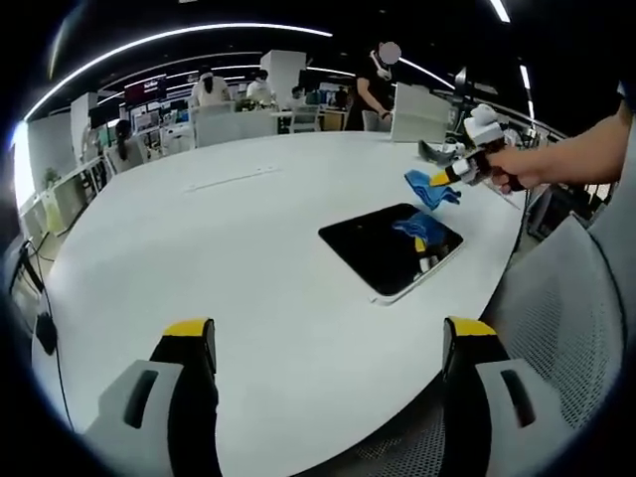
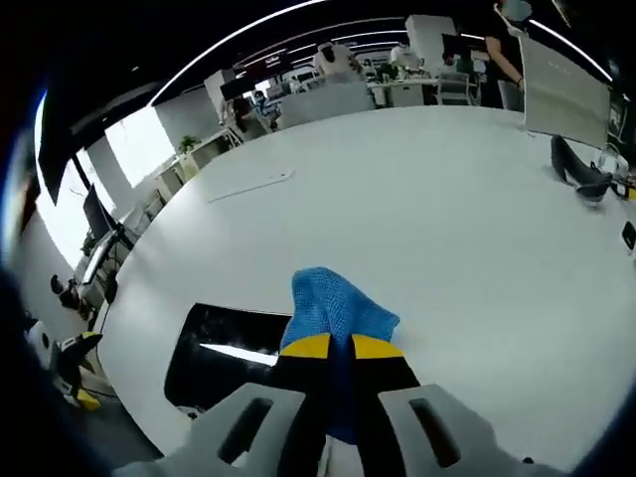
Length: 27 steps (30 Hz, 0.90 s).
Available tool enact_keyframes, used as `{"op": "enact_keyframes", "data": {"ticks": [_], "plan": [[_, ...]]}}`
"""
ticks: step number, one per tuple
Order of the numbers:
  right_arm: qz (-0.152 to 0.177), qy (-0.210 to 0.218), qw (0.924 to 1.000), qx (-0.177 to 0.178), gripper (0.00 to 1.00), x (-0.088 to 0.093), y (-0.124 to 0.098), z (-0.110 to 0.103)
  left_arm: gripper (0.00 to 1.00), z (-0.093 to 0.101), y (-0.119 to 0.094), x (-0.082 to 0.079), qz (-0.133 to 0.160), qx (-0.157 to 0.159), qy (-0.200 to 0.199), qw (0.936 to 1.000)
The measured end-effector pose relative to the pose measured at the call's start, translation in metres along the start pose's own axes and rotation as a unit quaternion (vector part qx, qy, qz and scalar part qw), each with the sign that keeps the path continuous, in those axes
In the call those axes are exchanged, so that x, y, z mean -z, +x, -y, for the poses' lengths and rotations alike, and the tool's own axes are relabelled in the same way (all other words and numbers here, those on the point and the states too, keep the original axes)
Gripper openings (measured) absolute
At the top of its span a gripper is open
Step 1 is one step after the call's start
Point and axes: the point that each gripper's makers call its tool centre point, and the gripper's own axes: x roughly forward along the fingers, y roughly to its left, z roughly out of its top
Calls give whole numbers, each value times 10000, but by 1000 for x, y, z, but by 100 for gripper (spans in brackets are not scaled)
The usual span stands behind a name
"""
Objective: Wipe the mirror surface with the cleaning cloth until all visible marks leave the cleaned area.
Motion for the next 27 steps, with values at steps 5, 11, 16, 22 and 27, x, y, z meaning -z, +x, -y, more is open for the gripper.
{"op": "enact_keyframes", "data": {"ticks": [5, 11, 16, 22, 27], "plan": [[-255, -98, 9996, -58, 0, 13, 20, -18, 94, 3, 1, 1, -26, 58, 67, 10000], [-533, -642, 9963, 180, 1, 29, 37, -19, 99, 6, 0, -10, 304, 242, -300, 9988], [-616, -676, 9951, 367, 3, 35, 44, -13, 99, 7, 2, -4, 172, 257, -296, 9991], [-699, -353, 9966, 238, 1, 34, 45, -23, 99, 6, 2, -4, 181, 204, -257, 9993], [-786, -462, 9955, 250, 0, 33, 50, -30, 99, 4, 2, -4, 173, 170, -256, 9994]]}}
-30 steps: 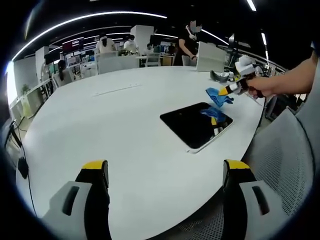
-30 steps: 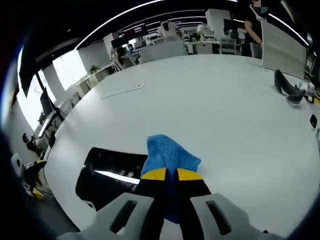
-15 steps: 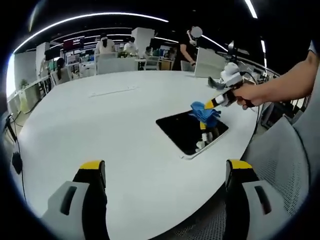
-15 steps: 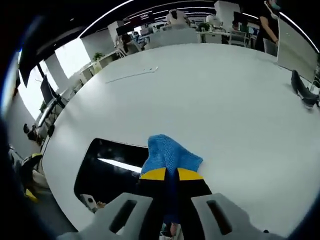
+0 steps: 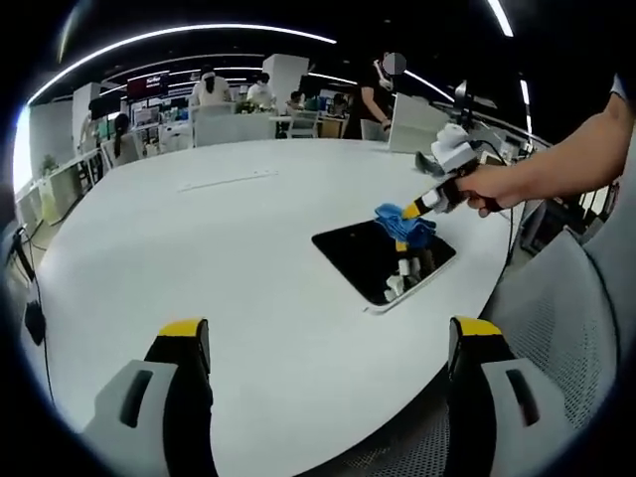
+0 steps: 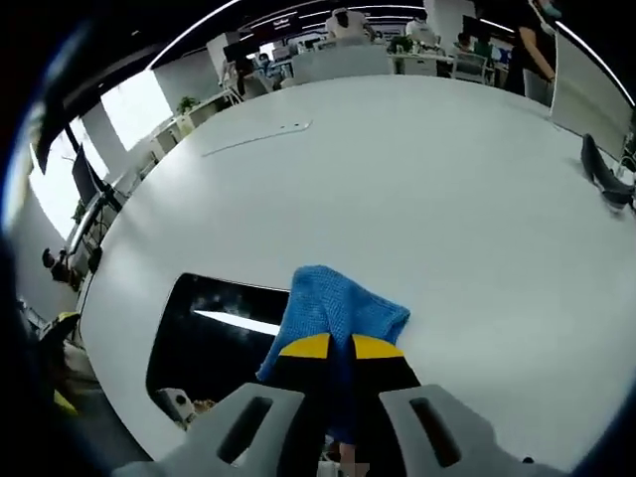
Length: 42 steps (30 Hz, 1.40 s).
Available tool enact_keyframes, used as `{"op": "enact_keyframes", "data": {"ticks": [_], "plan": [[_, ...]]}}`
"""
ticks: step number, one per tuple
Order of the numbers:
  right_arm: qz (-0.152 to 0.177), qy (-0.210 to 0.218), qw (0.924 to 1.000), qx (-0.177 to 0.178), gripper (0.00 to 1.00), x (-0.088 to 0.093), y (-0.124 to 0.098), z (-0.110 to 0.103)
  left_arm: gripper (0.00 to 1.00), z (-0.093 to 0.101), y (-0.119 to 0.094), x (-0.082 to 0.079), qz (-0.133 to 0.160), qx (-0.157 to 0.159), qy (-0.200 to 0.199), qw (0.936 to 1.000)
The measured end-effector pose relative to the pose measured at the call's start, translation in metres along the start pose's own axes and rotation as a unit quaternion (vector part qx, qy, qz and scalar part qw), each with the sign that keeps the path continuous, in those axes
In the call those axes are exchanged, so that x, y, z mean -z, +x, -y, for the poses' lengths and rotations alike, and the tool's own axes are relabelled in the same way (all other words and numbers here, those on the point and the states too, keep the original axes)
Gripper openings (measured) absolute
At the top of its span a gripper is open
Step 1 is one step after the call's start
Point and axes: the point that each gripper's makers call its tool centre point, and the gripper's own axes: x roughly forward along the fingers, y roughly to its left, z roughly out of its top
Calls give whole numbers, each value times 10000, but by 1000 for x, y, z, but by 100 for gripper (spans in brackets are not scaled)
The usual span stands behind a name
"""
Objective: Wipe the mirror surface with the cleaning cloth until all visible marks leave the cleaned area.
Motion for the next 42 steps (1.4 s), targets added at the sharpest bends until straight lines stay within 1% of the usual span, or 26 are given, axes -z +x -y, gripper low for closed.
{"op": "enact_keyframes", "data": {"ticks": [2, 8, 9, 10, 11, 12, 13, 14, 15, 17, 20, 22, 25, 28, 32, 38, 42], "plan": [[-15, 137, 9999, 8, 0, -2, 1, 0, 99, 0, 0, 0, 3, -3, 0, 10000], [-65, 203, 9998, -6, 0, -2, 3, -7, 99, 1, 1, 1, -4, 23, 52, 10000], [-91, 258, 9996, -39, 0, -2, 3, -9, 99, -1, 2, 2, -31, 11, 66, 10000], [-128, 394, 9990, -163, 0, -1, 3, -15, 99, -4, 3, 4, -64, -11, 55, 10000], [-135, 336, 9992, -157, 0, -1, 4, -18, 99, -7, 3, 9, -204, -67, -44, 9998], [-146, 226, 9996, -119, 0, -2, 5, -19, 99, -7, 3, 10, -228, -35, -167, 9996], [-157, 112, 9998, -43, 0, -2, 5, -18, 99, -6, 3, 9, -199, -31, -112, 9997], [-151, 173, 9997, -83, 0, -3, 6, -21, 99, -2, 3, 7, -163, 24, 121, 9998], [-154, 223, 9995, -146, 0, -3, 7, -23, 99, 0, 3, 7, -163, 43, 248, 9996], [-164, 213, 9996, -122, 0, -3, 7, -25, 99, 1, 3, 5, -152, 39, 197, 9997], [-161, 221, 9994, -190, 0, -4, 10, -33, 99, -3, 1, 2, -68, -17, 74, 9999], [-157, 177, 9995, -185, 0, -5, 11, -36, 99, -3, 2, 5, -105, -12, 84, 9999], [-177, 204, 9992, -290, 1, -7, 14, -47, 99, 0, 2, 5, -134, 3, 188, 9997], [-191, 97, 9991, -361, 1, -8, 16, -60, 99, -2, 2, 7, -169, -23, 193, 9997], [-216, 25, 9989, -417, 1, -9, 20, -72, 99, -3, 2, 6, -144, -43, 182, 9997], [-229, -6, 9988, -435, 1, -11, 23, -83, 99, -2, 2, 5, -147, -46, 183, 9997], [-260, -25, 9984, -509, 1, -12, 26, -91, 99, -3, 2, 5, -126, -63, 181, 9997]]}}
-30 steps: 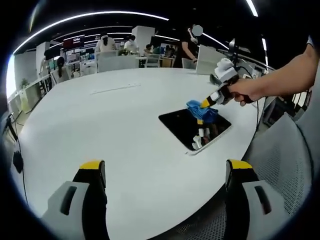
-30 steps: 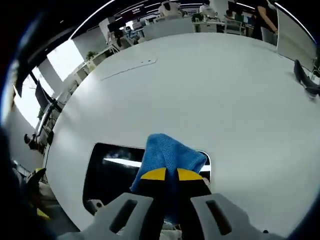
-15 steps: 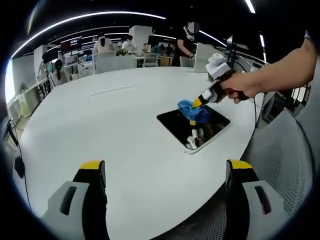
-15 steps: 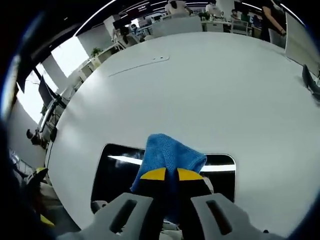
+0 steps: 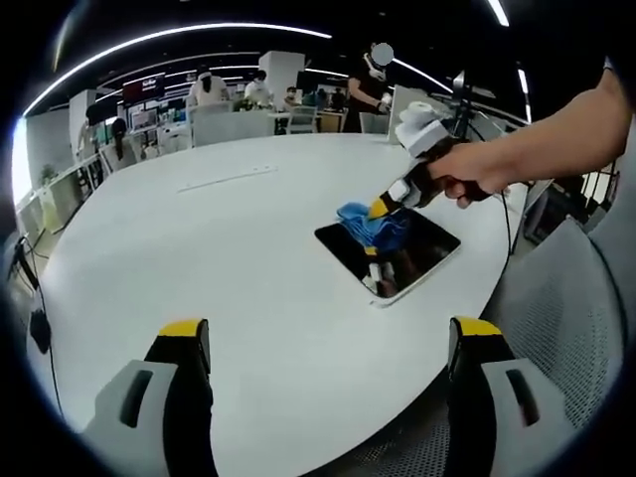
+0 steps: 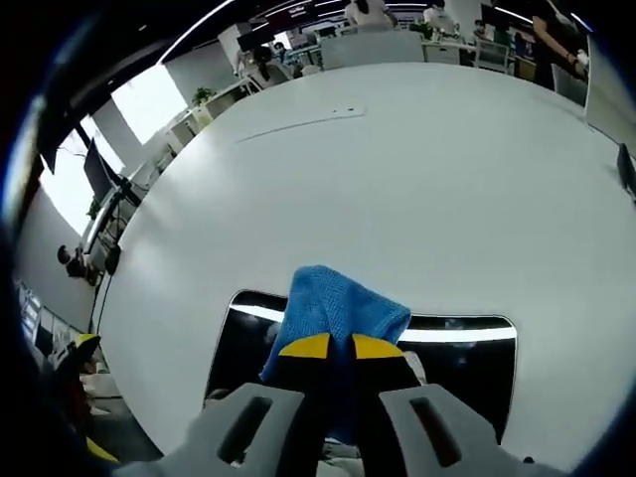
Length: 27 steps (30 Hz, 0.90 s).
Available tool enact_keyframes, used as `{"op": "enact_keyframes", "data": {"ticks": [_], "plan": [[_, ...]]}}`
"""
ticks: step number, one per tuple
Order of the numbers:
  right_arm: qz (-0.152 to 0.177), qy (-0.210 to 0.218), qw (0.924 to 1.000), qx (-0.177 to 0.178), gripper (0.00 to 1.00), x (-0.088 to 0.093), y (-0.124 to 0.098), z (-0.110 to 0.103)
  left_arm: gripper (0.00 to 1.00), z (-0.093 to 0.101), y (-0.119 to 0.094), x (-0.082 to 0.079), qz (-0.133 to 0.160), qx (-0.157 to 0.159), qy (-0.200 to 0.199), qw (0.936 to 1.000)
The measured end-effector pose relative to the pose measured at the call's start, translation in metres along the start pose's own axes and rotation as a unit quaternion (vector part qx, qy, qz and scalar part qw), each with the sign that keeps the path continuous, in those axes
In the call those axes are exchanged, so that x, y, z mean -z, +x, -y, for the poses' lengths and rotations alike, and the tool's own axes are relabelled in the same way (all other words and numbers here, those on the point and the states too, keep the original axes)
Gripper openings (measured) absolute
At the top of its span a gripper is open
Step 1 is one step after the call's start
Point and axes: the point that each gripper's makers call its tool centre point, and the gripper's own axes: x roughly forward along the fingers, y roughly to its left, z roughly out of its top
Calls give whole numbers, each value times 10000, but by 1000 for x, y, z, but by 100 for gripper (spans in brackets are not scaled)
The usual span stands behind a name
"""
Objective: Wipe the mirror surface with the cleaning cloth until all visible marks leave the cleaned area.
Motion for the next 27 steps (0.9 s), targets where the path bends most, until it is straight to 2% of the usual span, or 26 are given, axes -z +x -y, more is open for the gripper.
{"op": "enact_keyframes", "data": {"ticks": [5, 11, 17, 27], "plan": [[-30, -103, 9999, -103, 1, 0, 5, -17, 98, 1, 1, 0, -4, -4, 138, 9999], [-77, -257, 9994, -226, 1, -2, 12, -38, 98, 1, 0, 0, -18, -7, 124, 9999], [-133, -182, 9992, -324, 1, -5, 18, -50, 98, 0, 1, 2, -49, -24, 136, 9999], [-191, -392, 9981, -428, 1, -6, 23, -63, 97, -2, 1, 4, -96, -52, 170, 9998]]}}
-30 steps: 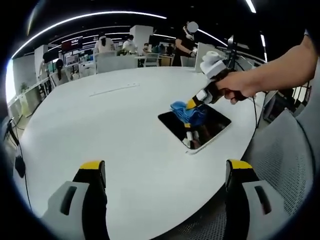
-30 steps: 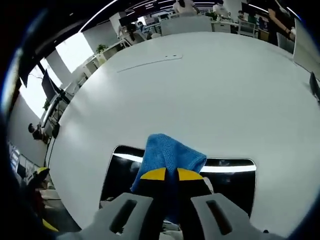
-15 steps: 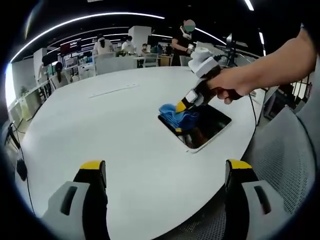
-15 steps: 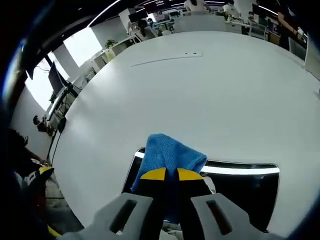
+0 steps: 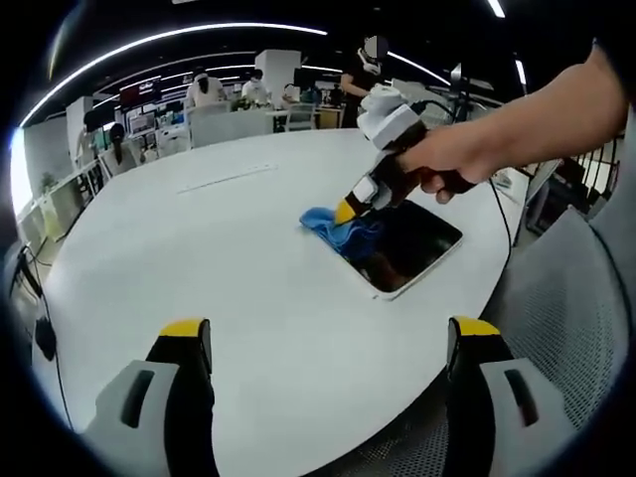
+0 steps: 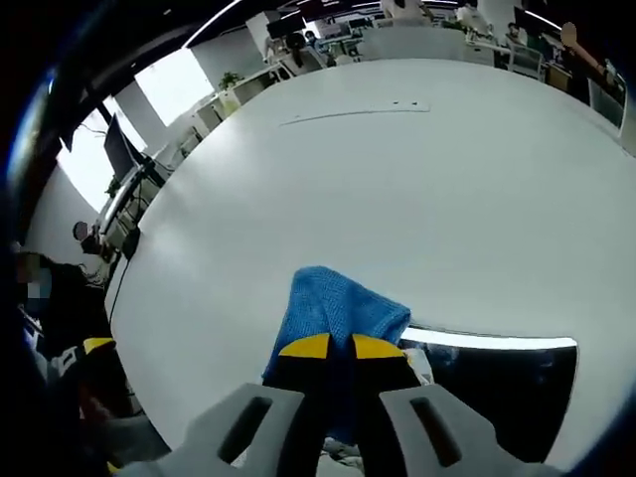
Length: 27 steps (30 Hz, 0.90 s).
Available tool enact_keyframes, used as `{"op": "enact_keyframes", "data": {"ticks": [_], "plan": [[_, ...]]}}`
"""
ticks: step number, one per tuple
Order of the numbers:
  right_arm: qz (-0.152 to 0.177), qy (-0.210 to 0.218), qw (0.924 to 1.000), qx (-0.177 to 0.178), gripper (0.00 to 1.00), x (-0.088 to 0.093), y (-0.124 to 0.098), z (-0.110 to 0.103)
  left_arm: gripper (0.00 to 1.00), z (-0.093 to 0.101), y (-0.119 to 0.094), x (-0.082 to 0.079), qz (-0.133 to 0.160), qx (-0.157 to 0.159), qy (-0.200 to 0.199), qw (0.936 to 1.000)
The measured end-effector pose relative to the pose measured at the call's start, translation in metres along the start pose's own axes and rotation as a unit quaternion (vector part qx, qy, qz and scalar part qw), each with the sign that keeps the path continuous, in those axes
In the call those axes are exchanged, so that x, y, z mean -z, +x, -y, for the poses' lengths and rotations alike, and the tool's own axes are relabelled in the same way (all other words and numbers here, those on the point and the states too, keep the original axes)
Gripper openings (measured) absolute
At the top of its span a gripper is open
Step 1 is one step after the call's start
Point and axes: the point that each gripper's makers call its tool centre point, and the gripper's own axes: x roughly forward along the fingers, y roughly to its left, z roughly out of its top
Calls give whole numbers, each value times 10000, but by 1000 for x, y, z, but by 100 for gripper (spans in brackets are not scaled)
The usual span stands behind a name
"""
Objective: Wipe the mirror surface with the cleaning cloth until all visible marks leave the cleaned area.
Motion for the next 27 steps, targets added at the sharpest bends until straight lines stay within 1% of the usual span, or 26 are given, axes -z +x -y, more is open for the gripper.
{"op": "enact_keyframes", "data": {"ticks": [8, 11, 18, 27], "plan": [[-13, -79, 10000, -1, 1, 1, 0, 0, 97, 0, 0, 0, -36, -7, 25, 10000], [-68, 89, 9999, 7, 1, 5, -2, -2, 97, 0, -1, 0, -33, -19, 63, 10000], [-158, -91, 9998, 41, 1, 18, -8, -11, 97, 0, -1, 1, -60, -11, 79, 9999], [-228, -61, 9997, 0, 1, 30, -14, -16, 96, -1, -1, 1, -60, -48, 100, 9999]]}}
